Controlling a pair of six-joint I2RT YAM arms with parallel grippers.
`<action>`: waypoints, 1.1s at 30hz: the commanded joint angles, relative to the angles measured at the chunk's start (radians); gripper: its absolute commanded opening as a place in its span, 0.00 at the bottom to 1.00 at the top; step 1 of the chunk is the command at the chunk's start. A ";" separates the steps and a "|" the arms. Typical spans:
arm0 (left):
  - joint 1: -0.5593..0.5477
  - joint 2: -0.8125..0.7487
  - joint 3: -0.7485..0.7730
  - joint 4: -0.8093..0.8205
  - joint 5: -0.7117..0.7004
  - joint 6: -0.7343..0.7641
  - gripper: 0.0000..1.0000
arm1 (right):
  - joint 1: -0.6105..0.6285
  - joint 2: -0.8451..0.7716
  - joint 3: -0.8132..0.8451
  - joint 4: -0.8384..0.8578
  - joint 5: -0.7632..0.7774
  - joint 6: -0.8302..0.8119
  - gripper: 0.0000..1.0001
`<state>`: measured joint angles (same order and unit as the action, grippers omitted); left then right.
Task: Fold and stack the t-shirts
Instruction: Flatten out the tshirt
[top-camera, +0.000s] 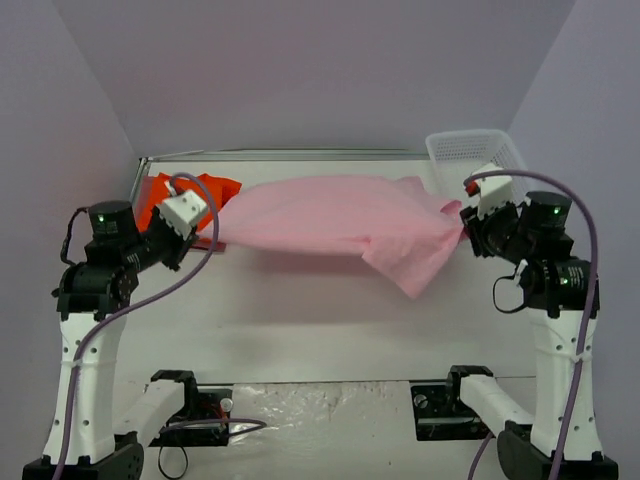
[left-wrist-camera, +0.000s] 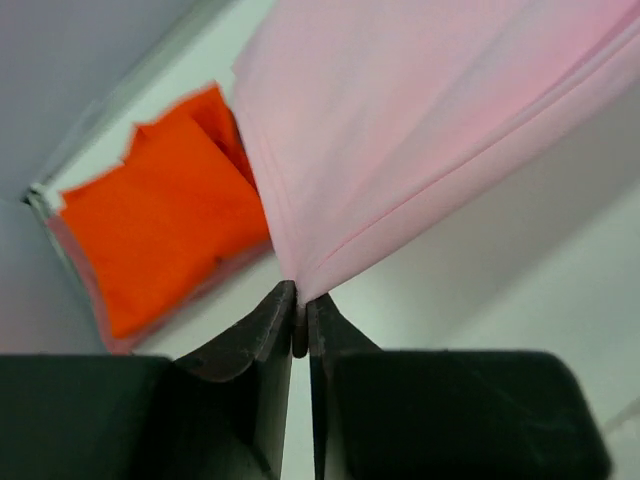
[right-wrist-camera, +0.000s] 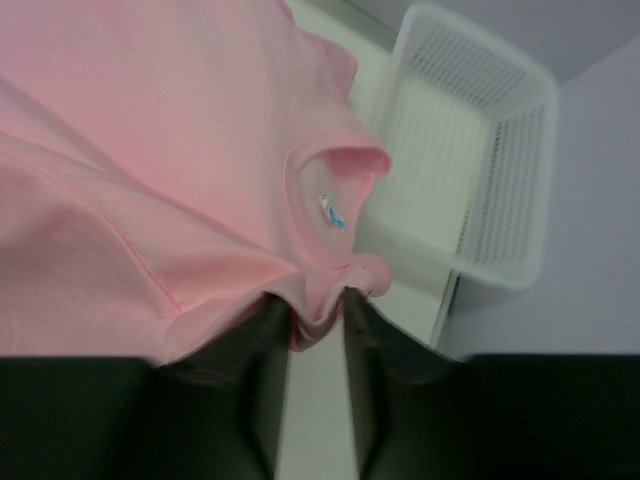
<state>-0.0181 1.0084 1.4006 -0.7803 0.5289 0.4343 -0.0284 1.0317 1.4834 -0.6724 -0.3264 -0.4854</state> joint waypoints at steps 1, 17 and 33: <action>0.001 -0.094 -0.145 -0.215 0.094 0.246 0.11 | -0.002 -0.096 -0.182 -0.131 0.033 -0.096 0.36; -0.019 0.061 -0.060 -0.430 0.365 0.457 0.59 | -0.002 0.169 -0.055 -0.093 0.014 -0.071 0.84; -0.190 0.430 -0.298 0.084 0.105 0.195 0.55 | 0.022 0.384 -0.270 -0.020 -0.056 -0.087 0.58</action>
<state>-0.1936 1.4544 1.1316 -0.7559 0.7120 0.6456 -0.0120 1.4097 1.2545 -0.7059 -0.3771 -0.5732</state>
